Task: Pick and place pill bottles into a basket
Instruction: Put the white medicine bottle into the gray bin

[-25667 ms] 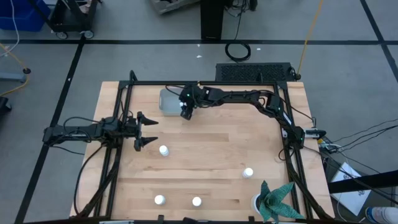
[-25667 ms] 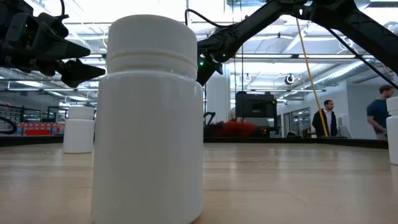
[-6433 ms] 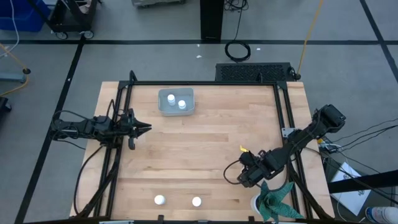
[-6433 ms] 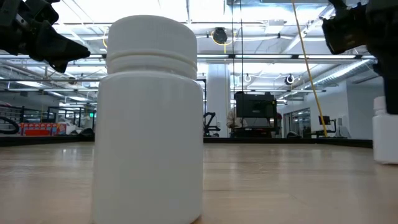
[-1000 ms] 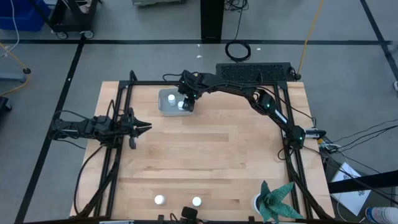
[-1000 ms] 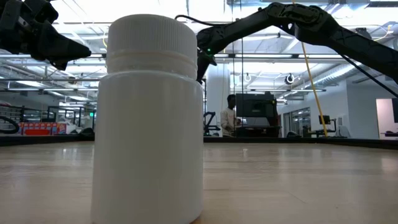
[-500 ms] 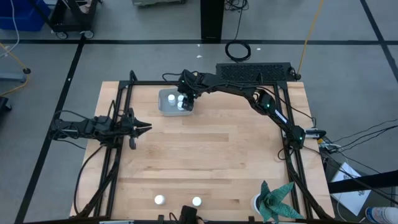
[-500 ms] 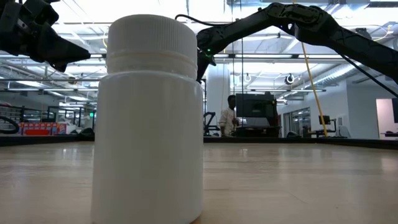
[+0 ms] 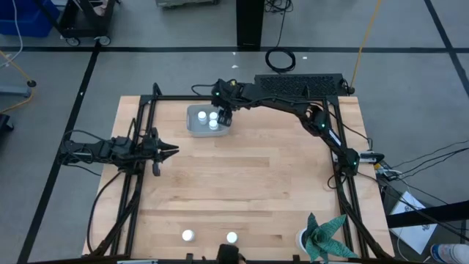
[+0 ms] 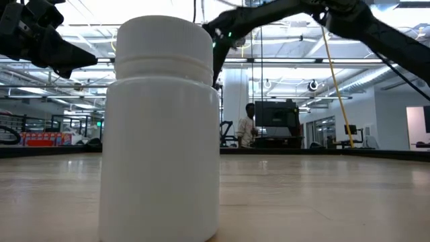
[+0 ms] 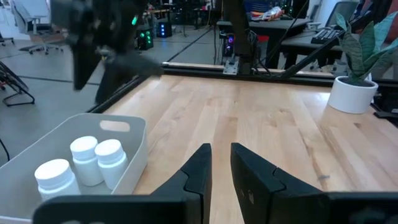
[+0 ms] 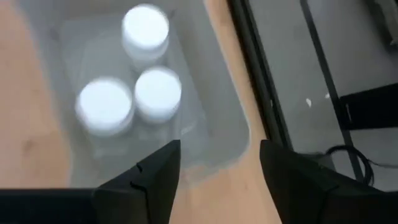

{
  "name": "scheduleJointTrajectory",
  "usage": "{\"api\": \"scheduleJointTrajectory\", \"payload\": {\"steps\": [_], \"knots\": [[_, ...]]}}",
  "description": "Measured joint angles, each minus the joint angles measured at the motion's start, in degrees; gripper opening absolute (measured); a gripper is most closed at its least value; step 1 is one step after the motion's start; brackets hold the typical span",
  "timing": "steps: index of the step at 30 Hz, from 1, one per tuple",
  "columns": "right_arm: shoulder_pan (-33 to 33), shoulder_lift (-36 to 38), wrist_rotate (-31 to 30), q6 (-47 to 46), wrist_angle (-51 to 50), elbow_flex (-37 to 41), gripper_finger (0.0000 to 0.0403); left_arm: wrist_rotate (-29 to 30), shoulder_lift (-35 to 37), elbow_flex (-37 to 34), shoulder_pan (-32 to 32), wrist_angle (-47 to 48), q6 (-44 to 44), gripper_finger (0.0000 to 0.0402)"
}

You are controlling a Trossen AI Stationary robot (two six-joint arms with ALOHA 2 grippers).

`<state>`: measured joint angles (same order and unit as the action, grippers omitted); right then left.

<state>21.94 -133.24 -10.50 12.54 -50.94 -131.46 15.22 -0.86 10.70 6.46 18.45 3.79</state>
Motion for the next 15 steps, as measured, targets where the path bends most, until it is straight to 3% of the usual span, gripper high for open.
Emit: {"api": "scheduleJointTrajectory", "payload": {"steps": [5, 12, 15], "knots": [[-1.02, 5.35, 1.86, -2.97, -5.63, 0.00, 0.0176, -0.09, -0.17, 0.00, 0.00, 0.19, 1.82, 0.0067], [-5.99, 11.66, 4.57, -4.47, -8.71, 0.00, 0.0017, 0.04, -0.25, 0.00, 0.00, -0.17, 4.40, 0.0067], [-9.28, 13.32, 4.59, -5.00, -9.11, 0.00, 0.0011, -0.13, -0.26, 0.00, 0.00, -0.12, 5.54, 0.0067]]}}
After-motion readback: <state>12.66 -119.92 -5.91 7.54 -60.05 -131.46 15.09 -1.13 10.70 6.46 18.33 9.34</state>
